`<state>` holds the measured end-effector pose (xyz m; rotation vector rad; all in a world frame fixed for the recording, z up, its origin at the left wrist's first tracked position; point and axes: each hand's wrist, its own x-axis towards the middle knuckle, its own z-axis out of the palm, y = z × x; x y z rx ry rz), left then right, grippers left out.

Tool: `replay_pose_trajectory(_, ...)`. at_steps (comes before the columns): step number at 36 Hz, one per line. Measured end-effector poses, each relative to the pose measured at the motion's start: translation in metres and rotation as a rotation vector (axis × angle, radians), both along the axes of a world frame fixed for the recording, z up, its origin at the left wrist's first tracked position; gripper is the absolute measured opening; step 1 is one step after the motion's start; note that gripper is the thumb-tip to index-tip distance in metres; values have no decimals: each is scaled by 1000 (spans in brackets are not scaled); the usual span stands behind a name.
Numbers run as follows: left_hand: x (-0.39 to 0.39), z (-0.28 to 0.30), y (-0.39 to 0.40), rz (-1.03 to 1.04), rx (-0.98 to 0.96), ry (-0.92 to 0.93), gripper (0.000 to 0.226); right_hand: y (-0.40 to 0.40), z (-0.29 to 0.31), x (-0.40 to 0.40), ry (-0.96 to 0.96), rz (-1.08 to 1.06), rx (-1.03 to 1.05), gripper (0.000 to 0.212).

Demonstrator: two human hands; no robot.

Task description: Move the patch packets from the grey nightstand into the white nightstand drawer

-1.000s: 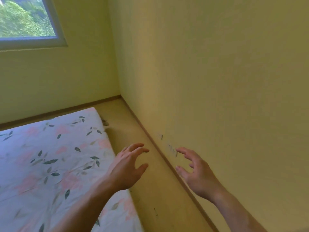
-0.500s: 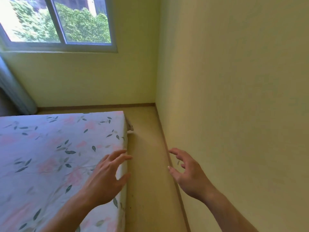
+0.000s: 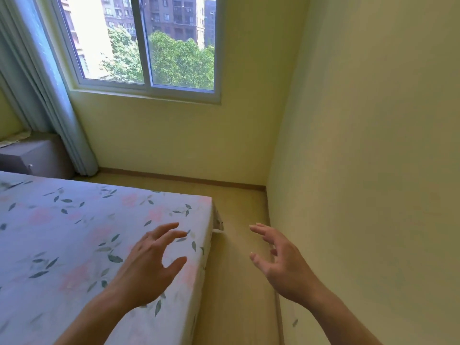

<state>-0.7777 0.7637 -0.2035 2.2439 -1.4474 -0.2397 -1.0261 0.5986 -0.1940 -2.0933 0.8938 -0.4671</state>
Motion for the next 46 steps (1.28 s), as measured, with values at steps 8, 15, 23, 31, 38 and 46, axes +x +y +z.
replay_pose_trajectory(8, 50, 10, -138, -107, 5, -5, 50, -118, 6, 51, -13, -21, 15, 55)
replay_pose_trajectory(15, 94, 4, -257, -101, 10, -13, 49, -237, -8, 104, -21, 2, 39, 55)
replay_pose_trajectory(23, 162, 2, -385, 45, 24, -1, 48, -401, -21, 187, -29, 118, 64, 57)
replay_pose_trajectory(31, 228, 11, -458, 290, 2, 17, 47, -532, 4, 298, -17, 339, 25, 56)
replay_pose_trajectory(38, 286, 3, -494, 499, 9, 9, 47, -613, 13, 396, -18, 532, -3, 58)
replay_pose_trajectory(46, 381, -13, -582, 627, -13, 7, 48, -716, 7, 503, -43, 616, -40, 55)
